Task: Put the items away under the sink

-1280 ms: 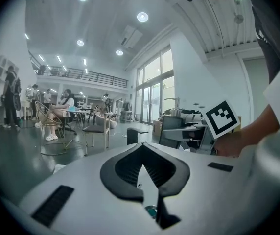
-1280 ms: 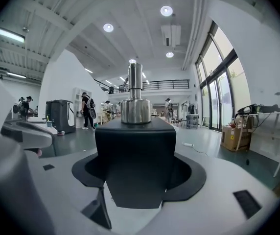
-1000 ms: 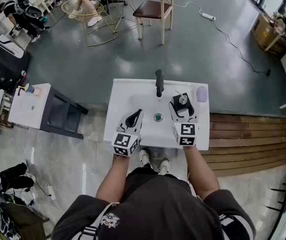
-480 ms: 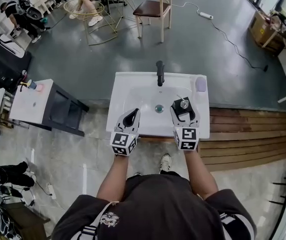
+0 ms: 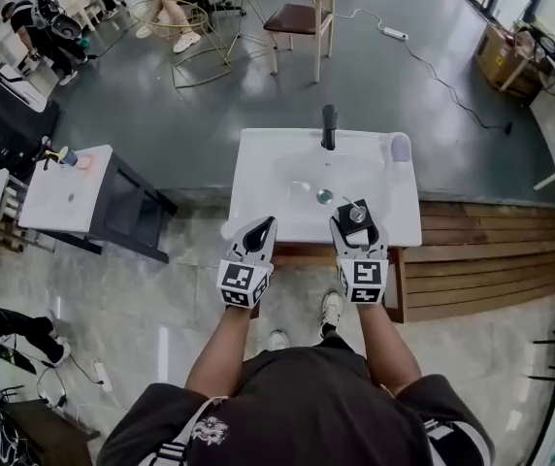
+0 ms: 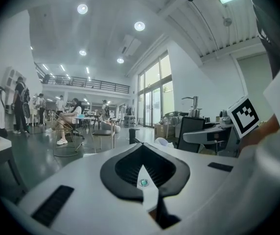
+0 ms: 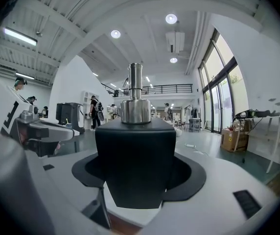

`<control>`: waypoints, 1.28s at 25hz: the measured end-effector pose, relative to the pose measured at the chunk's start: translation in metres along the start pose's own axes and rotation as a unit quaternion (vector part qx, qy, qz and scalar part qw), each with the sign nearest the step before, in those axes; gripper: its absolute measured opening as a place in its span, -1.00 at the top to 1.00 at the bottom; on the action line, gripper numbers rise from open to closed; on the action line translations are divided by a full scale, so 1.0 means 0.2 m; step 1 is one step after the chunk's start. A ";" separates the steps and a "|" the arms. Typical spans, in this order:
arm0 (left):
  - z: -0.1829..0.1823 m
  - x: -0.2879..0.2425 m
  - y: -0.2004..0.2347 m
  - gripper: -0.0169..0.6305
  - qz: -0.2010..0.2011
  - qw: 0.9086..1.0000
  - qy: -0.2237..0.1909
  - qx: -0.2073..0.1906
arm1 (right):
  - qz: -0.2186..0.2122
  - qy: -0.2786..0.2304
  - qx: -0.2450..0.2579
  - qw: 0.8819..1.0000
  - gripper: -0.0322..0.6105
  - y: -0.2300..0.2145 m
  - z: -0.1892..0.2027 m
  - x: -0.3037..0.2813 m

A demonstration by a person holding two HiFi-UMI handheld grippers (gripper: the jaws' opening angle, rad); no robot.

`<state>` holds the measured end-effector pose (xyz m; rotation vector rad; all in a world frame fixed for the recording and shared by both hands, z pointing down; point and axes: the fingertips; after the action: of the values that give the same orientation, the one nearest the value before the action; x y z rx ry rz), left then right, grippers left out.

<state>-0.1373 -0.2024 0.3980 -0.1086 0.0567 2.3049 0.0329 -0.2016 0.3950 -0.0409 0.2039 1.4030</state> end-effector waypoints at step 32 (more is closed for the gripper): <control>0.28 0.33 -0.40 0.95 0.045 0.998 0.013 0.046 | -0.038 0.040 -0.026 0.998 -0.11 0.31 0.39 0.61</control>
<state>-0.1252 -0.0964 0.4468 -0.0913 0.1835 2.3870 -0.0008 -0.0599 0.4566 -0.1452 0.2300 1.3320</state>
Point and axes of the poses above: the fingertips, and each gripper's own axes: x backward along the fingers, y to its left, z out of its underside, and after that the axes turned 4 degrees about z, right-handed
